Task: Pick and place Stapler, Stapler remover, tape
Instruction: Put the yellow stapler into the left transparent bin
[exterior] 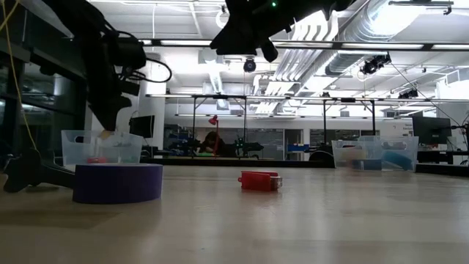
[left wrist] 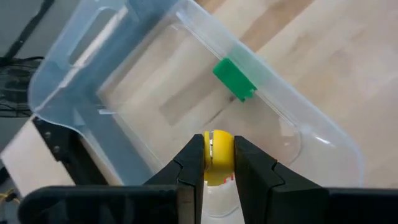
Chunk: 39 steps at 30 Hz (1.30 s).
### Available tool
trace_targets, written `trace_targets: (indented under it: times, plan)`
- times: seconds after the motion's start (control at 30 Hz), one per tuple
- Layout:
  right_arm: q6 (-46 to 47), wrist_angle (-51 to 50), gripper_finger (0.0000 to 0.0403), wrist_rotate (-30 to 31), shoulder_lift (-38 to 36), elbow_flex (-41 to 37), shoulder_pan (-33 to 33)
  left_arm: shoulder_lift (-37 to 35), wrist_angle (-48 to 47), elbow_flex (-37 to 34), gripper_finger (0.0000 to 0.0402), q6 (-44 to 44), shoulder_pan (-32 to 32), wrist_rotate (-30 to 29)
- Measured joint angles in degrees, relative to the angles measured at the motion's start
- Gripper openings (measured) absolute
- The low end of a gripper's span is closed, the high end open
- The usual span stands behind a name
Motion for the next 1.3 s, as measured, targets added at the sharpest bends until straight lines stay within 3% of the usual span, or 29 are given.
trace_targets:
  times: [0.23,0.47,1.1,1.3]
  plan:
    - [0.01,-0.64,0.0106,-0.01,-0.02,0.00,0.00,2.51,0.03,0.00,0.0061,0.41,0.02,2.89]
    - [1.25,-1.21,0.0106,-0.01,-0.02,0.01,0.00,3.61,1.28,0.00,0.0103,0.97,0.00,4.76]
    - [1.09,-2.28,0.0106,-0.04,-0.02,-0.02,-0.02,3.61,1.08,0.00,0.0112,0.65,0.00,4.78]
    - [1.07,-2.52,0.0106,-1.46,-0.02,-0.02,-0.02,3.59,1.08,0.00,0.0151,1.07,0.00,4.78]
